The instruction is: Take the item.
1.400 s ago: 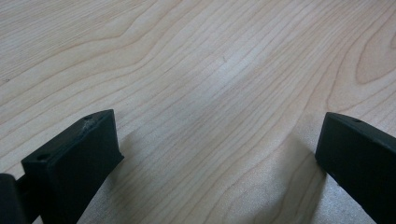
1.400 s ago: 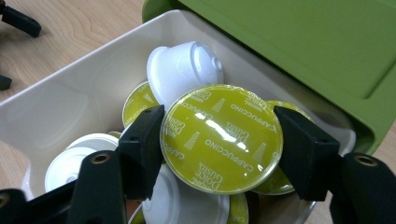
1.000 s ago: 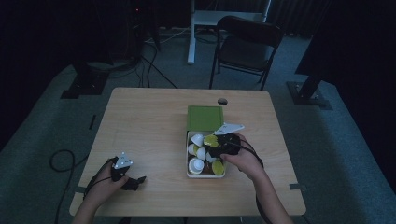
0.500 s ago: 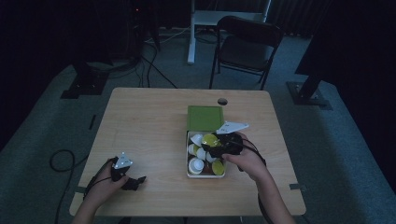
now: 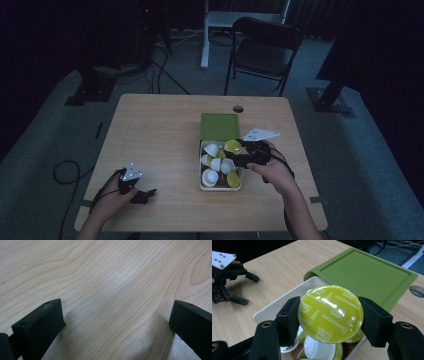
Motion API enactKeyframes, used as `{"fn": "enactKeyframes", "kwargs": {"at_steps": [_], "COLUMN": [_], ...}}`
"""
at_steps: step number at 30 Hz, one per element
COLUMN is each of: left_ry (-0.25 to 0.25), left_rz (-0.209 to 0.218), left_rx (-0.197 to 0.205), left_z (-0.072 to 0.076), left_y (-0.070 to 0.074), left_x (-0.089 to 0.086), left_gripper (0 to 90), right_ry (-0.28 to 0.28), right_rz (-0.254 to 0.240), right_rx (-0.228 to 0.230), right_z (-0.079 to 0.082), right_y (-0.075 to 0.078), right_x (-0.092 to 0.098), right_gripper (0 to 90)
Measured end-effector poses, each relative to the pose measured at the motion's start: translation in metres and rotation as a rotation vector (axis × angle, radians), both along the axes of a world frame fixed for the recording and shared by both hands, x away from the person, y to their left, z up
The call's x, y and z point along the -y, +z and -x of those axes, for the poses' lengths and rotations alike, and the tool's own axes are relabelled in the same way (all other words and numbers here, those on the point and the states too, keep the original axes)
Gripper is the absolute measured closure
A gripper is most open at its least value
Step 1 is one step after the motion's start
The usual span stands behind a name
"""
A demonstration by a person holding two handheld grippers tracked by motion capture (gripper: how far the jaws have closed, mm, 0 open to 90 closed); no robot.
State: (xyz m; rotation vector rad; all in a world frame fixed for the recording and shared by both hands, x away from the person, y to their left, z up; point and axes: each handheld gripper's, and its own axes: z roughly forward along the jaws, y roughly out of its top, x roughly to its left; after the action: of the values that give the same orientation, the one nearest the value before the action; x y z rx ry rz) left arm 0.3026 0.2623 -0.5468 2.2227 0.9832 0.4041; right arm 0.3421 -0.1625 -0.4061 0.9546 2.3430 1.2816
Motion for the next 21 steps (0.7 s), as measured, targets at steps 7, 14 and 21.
{"fn": "enactKeyframes", "kwargs": {"at_steps": [7, 14, 21], "left_ry": [0.000, 0.002, 0.003], "left_rz": [0.000, 0.001, 0.000], "left_rx": [0.001, 0.000, 0.001], "left_z": [0.000, 0.000, 0.000], "left_y": [0.000, 0.000, 0.000], "left_x": [0.000, 0.000, 0.000], "left_gripper": [0.0, 0.0, 0.0], "right_ry": [-0.043, -0.090, -0.130], "right_rz": [-0.007, -0.003, -0.007], "right_rx": [0.007, 0.016, 0.026], "right_z": [0.001, 0.002, 0.003], "right_y": [0.000, -0.003, -0.006], "right_x": [0.016, 0.032, 0.048], "right_gripper": [37.2, 37.2, 37.2]}}
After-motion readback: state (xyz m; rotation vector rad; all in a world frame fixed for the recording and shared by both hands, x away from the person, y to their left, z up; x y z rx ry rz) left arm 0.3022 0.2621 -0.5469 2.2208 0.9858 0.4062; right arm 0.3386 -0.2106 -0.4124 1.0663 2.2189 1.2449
